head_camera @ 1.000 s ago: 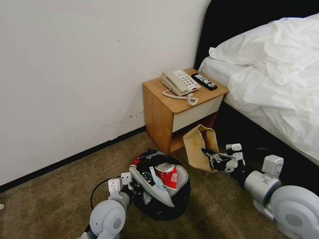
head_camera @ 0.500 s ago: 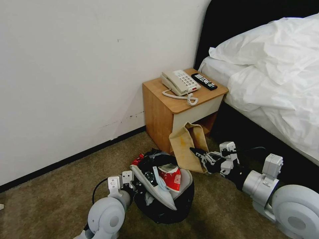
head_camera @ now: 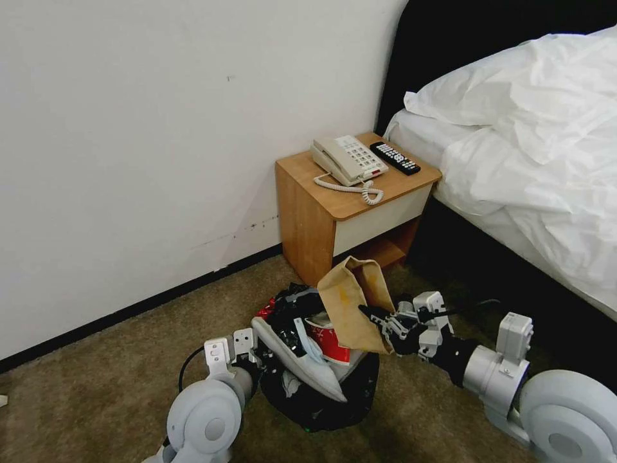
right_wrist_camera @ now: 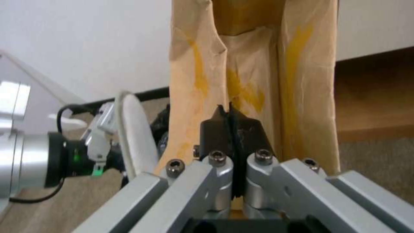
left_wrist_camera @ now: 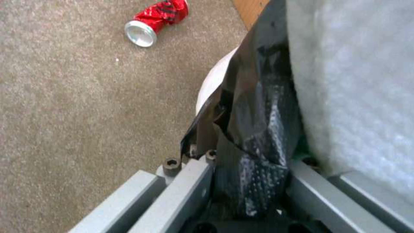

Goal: Pick up the trash bin, then pick up the garbage from the floor and place it into the trash bin.

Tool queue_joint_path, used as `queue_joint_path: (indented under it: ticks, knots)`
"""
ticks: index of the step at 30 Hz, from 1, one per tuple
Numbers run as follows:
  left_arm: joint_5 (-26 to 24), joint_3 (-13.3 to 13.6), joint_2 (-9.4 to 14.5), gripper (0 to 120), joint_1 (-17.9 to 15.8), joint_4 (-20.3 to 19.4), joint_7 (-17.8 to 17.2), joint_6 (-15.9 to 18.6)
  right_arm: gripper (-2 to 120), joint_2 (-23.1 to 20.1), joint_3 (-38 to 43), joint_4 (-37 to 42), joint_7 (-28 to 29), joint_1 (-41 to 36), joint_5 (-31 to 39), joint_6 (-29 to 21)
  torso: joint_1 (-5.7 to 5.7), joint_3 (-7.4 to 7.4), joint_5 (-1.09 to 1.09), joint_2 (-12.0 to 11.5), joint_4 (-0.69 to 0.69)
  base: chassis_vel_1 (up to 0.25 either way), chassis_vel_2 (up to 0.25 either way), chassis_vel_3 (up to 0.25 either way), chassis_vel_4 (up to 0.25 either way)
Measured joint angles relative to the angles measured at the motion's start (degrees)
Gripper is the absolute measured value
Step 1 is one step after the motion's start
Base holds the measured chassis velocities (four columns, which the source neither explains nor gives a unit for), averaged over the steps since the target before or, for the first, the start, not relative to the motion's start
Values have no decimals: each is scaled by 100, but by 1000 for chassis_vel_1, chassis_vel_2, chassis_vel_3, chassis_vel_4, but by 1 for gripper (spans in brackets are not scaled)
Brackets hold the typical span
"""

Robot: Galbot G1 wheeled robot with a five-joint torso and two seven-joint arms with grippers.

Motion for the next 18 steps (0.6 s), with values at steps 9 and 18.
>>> queue_joint_path:
  ticks: [9, 18]
  knots:
    - [-142, 65, -54, 0, 57, -66, -101, -4, 0, -30, -115, -118, -178, -123, -258, -11, 0, 0, 0, 0, 0, 0, 0, 0, 0]
    - [-241, 154, -70, 0, 112, -101, -212, -6, 0, -26, -364, -218, -251, -2, -345, -11, 0, 0, 0, 0, 0, 0, 0, 0, 0]
